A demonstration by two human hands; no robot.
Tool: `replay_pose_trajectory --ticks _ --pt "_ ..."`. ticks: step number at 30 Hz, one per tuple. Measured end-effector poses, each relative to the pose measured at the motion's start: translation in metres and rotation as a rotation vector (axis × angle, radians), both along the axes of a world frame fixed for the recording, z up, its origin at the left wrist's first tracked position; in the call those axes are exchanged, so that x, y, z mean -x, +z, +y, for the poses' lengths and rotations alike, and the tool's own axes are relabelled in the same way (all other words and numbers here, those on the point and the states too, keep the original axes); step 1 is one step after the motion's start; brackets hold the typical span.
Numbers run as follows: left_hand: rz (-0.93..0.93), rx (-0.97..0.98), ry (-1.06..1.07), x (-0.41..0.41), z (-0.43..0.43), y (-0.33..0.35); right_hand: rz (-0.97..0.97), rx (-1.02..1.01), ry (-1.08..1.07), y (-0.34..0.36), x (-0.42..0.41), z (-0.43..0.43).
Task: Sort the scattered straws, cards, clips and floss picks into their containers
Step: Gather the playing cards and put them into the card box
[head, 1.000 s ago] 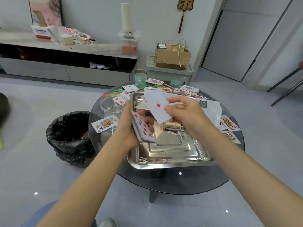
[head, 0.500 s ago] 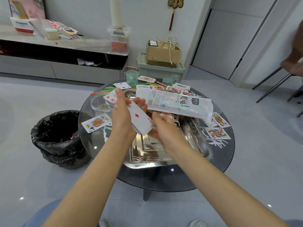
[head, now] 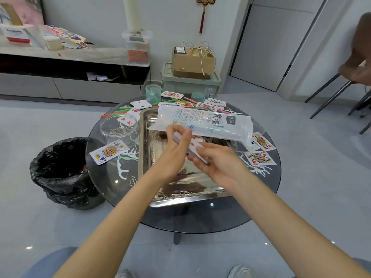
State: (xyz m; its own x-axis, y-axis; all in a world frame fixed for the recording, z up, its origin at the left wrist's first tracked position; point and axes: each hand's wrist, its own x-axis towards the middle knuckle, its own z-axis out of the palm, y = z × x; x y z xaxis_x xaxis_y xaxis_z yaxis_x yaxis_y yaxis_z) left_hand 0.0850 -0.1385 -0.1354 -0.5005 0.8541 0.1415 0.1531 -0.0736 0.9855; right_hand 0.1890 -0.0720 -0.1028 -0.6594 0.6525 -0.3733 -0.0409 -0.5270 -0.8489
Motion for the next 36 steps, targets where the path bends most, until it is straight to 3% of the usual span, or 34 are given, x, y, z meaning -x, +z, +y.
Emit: replay_pose_trajectory --ticks 2,5,8,10,16,23,25,28,32,34,36 --pt "-0.004 0.068 -0.029 -0.007 0.009 -0.004 -0.019 -0.015 -0.069 0.003 -0.017 0.016" --pt "0.063 0.171 0.225 -0.001 0.028 -0.014 -0.12 -0.157 -0.147 0.001 -0.04 0.044" --pt "0.564 0.514 0.33 0.011 0.05 -0.026 -0.227 -0.263 -0.169 -0.005 -0.057 0.068" --pt "0.759 0.696 0.288 0.013 0.066 -0.03 -0.23 -0.267 -0.175 -0.008 -0.061 0.078" --pt "0.833 0.82 0.403 0.008 0.107 -0.029 -0.182 -0.299 -0.109 -0.025 -0.07 0.083" --pt "0.859 0.941 0.291 0.018 0.093 -0.009 -0.172 -0.392 -0.005 -0.022 -0.071 0.082" --pt "0.747 0.964 0.095 0.027 0.08 0.005 -0.186 -0.421 -0.008 -0.019 -0.074 0.082" --pt "0.342 0.901 -0.141 0.035 0.054 0.031 -0.182 -0.432 -0.014 -0.015 -0.081 0.079" --pt "-0.316 0.611 -0.005 0.03 0.013 0.043 -0.109 -0.48 0.034 -0.008 -0.086 0.07" --pt "-0.708 0.424 -0.051 0.022 -0.006 0.037 -0.083 -0.606 0.056 -0.003 -0.087 0.062" --pt "-0.927 0.309 -0.065 0.017 -0.017 0.029 -0.05 -0.746 0.082 0.001 -0.084 0.052"
